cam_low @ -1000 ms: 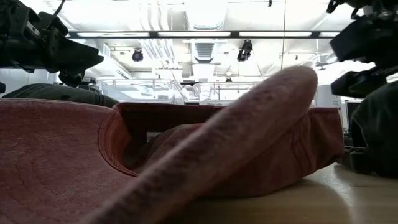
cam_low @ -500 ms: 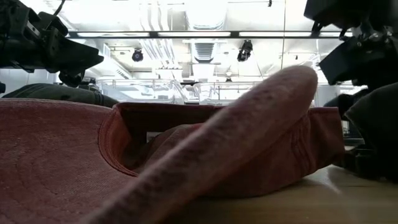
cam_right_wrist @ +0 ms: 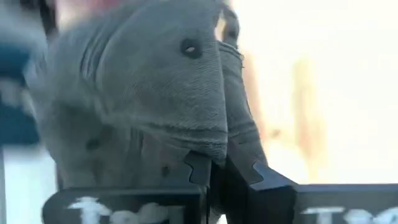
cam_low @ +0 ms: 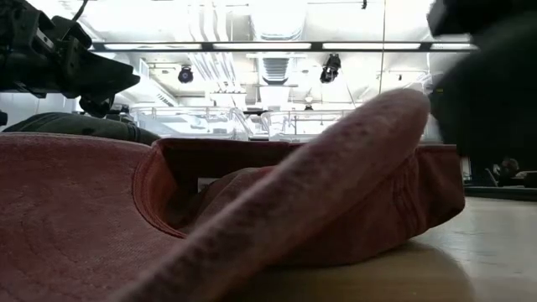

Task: Pick & Place hat
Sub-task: Put the bottom black cap into the right transparent bin

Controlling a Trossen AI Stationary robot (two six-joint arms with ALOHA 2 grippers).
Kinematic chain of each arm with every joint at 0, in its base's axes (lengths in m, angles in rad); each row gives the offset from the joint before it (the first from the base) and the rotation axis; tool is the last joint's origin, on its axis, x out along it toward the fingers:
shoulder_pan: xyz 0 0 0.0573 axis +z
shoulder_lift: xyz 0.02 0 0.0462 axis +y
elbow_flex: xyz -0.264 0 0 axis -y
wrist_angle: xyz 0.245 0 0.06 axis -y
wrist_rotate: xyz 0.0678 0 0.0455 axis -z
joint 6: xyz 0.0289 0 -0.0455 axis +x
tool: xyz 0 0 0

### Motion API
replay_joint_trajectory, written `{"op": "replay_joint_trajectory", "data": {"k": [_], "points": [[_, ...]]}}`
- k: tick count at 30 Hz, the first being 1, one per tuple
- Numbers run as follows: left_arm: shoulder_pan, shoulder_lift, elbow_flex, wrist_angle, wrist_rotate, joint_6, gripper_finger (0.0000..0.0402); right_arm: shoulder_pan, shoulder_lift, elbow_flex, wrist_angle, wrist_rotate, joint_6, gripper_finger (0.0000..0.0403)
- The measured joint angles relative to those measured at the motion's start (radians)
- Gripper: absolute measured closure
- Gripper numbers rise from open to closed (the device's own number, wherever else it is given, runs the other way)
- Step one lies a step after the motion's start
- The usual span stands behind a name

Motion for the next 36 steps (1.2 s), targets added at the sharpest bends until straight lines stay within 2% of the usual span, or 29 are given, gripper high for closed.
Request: {"op": "replay_joint_trajectory", "data": {"k": [3, 6, 10, 13, 15, 17, 20, 24, 31, 36], "points": [[0.0, 0.0, 0.0, 0.0, 0.0, 0.0, 0.0294, -0.057, -0.137, 0.015, 0.048, 0.149, 0.066, 0.0391], [0.0, 0.0, 0.0, 0.0, 0.0, 0.0, 0.0294, -0.13, -0.242, 0.036, 0.147, 0.272, 0.06, 0.0391], [0.0, 0.0, 0.0, 0.0, 0.0, 0.0, 0.0293, -0.239, -0.321, 0.079, 0.291, 0.386, -0.026, 0.0391], [0.0, 0.0, 0.0, 0.0, 0.0, 0.0, 0.0294, -0.328, -0.327, 0.121, 0.368, 0.491, -0.123, 0.0391], [0.0, 0.0, 0.0, 0.0, 0.0, 0.0, 0.0293, -0.406, -0.295, 0.149, 0.376, 0.505, -0.154, 0.0391], [0.0, 0.0, 0.0, 0.0, 0.0, 0.0, 0.0294, -0.485, -0.249, 0.175, 0.375, 0.47, -0.144, 0.0391], [0.0, 0.0, 0.0, 0.0, 0.0, 0.0, 0.0294, -0.576, -0.161, 0.206, 0.382, 0.422, -0.045, 0.0391], [0.0, 0.0, 0.0, 0.0, 0.0, 0.0, 0.0294, -0.655, -0.041, 0.264, 0.421, 0.462, -0.015, 0.0391], [0.0, 0.0, 0.0, 0.0, 0.0, 0.0, 0.0294, -0.715, 0.142, 0.368, 0.418, 0.536, -0.036, 0.0391], [0.0, 0.0, 0.0, 0.0, 0.0, 0.0, 0.0294, -0.715, 0.253, 0.411, 0.378, 0.616, 0.026, 0.0391]]}}
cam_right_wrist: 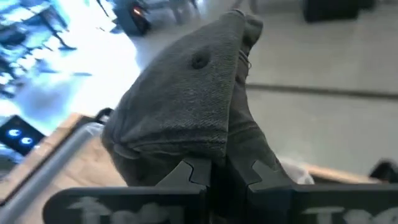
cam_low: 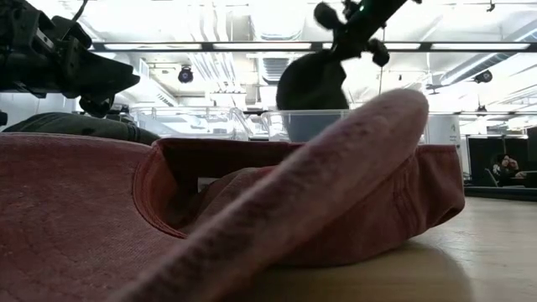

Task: Pick & Place hat
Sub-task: Put the bottom black cap into the right transparent bin

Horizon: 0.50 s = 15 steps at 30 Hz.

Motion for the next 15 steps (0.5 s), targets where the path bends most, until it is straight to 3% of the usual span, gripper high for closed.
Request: {"op": "replay_joint_trajectory", "data": {"k": [8, 15], "points": [[0.0, 0.0, 0.0, 0.0, 0.0, 0.0, 0.0294, 0.031, 0.135, -0.025, -0.131, 0.005, 0.172, 0.038], [0.0, 0.0, 0.0, 0.0, 0.0, 0.0, 0.0294, 0.068, 0.175, -0.037, -0.261, 0.005, 0.104, 0.0331]]}}
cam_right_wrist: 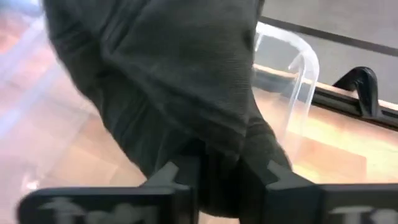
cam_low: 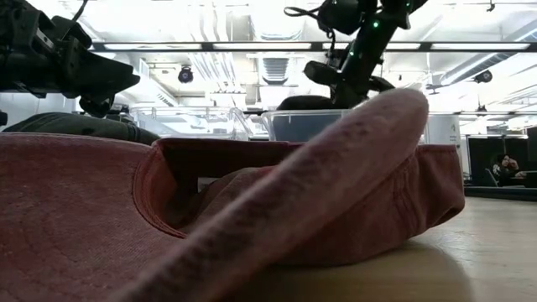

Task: Pick & Place hat
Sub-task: Put the bottom black cap into the right transparent bin, then put the black cap into the right transparent bin

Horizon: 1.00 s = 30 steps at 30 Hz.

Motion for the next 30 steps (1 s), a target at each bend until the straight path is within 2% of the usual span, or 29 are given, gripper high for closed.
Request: {"op": "replay_joint_trajectory", "data": {"k": [4, 8, 10, 13, 15, 17, 20, 25, 30], "points": [[0.0, 0.0, 0.0, 0.0, 0.0, 0.0, 0.0294, 0.019, -0.045, 0.007, -0.04, 0.0, -0.043, 0.0282], [0.0, 0.0, 0.0, 0.0, 0.0, 0.0, 0.0293, 0.065, -0.143, 0.008, -0.034, -0.008, -0.142, 0.0233], [0.0, 0.0, 0.0, 0.0, 0.0, 0.0, 0.0293, 0.104, -0.196, 0.008, -0.025, -0.047, -0.227, 0.0214], [0.0, 0.0, 0.0, 0.0, 0.0, 0.0, 0.0293, 0.172, -0.266, 0.008, -0.044, -0.181, -0.295, 0.0198], [0.0, 0.0, 0.0, 0.0, 0.0, 0.0, 0.0293, 0.216, -0.293, 0.009, -0.116, -0.283, -0.202, 0.0195], [0.0, 0.0, 0.0, 0.0, 0.0, 0.0, 0.0294, 0.265, -0.298, 0.001, -0.204, -0.365, -0.041, 0.0195], [0.0, 0.0, 0.0, 0.0, 0.0, 0.0, 0.0293, 0.361, -0.28, -0.033, -0.275, -0.444, 0.196, 0.0198], [0.0, 0.0, 0.0, 0.0, 0.0, 0.0, 0.0293, 0.503, -0.214, -0.122, -0.173, -0.577, 0.521, 0.0199], [0.0, 0.0, 0.0, 0.0, 0.0, 0.0, 0.0294, 0.589, -0.111, -0.189, 0.022, -0.636, 0.723, 0.0199]]}}
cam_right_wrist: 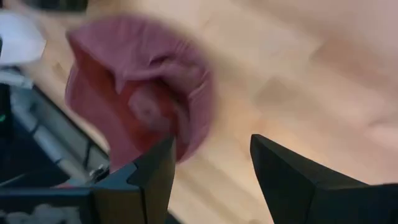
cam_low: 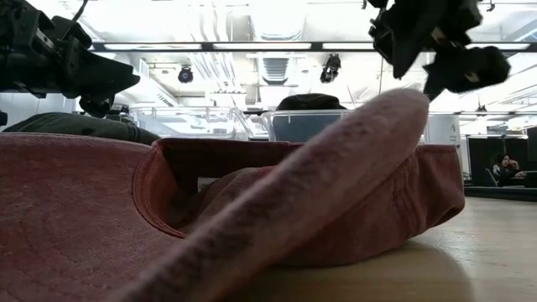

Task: Pick & Place hat
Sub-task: Put the black cap into the right transparent bin

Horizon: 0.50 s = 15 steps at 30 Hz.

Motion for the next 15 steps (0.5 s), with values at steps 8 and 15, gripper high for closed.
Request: {"op": "replay_joint_trajectory", "data": {"k": [8, 15], "points": [[0.0, 0.0, 0.0, 0.0, 0.0, 0.0, 0.0294, 0.087, 0.219, 0.019, 0.148, -0.09, 0.105, 0.0199], [0.0, 0.0, 0.0, 0.0, 0.0, 0.0, 0.0294, 0.098, 0.298, 0.085, 0.148, -0.088, 0.103, 0.0199]]}}
